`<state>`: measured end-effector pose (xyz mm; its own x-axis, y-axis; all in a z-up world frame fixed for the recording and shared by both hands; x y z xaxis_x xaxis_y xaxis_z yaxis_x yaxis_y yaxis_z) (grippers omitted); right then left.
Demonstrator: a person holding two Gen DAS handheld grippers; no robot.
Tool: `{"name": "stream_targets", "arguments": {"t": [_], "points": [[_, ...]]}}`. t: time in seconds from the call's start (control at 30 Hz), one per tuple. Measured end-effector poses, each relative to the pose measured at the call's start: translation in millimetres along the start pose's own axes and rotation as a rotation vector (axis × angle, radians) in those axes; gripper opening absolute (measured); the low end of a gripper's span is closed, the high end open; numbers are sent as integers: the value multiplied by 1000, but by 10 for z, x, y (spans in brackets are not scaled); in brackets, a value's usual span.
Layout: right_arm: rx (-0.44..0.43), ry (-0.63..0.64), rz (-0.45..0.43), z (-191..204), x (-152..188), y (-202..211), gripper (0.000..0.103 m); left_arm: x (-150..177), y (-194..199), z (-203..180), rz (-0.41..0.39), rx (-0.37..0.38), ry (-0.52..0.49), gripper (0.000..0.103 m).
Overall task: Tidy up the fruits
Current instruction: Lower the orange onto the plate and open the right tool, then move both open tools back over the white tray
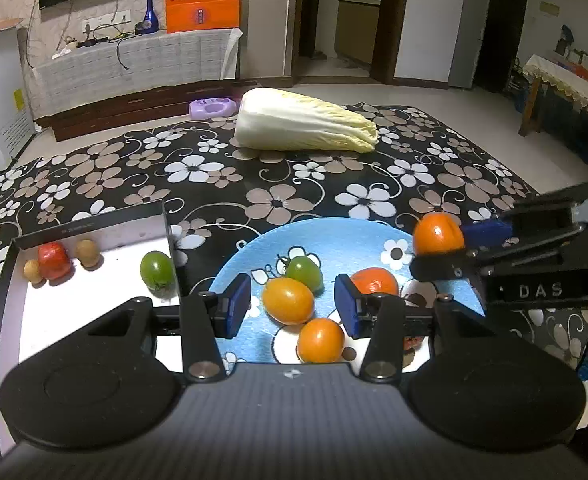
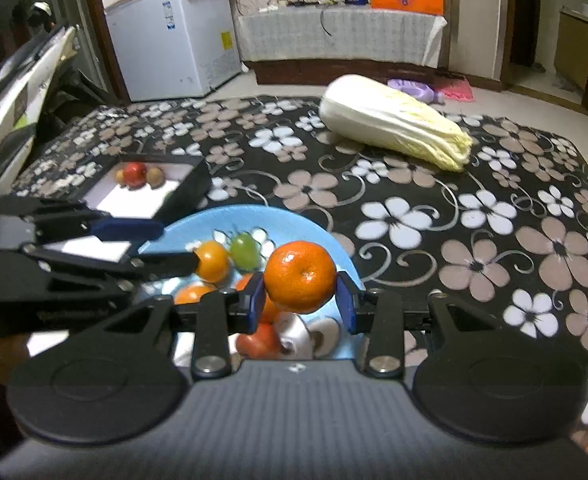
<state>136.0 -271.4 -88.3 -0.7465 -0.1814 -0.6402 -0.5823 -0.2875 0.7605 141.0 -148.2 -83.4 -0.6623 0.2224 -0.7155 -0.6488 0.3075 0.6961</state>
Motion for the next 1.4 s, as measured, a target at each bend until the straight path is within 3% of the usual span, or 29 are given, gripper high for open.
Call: {"name": "stream_targets", "arguments": {"t": [0.37,0.63,0.8,1.4], "points": [[7,78,77,115,142,-149,42,-8,1,31,0,-4,4,52],[-8,79,58,129,113,-130,42,-8,3,68,1,-9,15,52],[-10,91,28,169,75,-95,54,-9,16,84,-1,-12,17,52],[-75,75,-63,373,-139,-26,55,-28,96,260,-13,-35,45,52]]}}
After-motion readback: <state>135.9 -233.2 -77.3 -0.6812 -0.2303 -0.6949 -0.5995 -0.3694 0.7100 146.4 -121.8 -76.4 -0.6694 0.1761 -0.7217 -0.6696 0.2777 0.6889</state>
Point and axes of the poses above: each gripper's, at about its wrist camera, not at the fingertips, and y roughly against the way its jaws point, z to its left, x to its underside, the point moved 10 cm from there along -y, roughly the way its jaws point, and after that the axes turned 4 degrees about z, right-handed, at the moved point
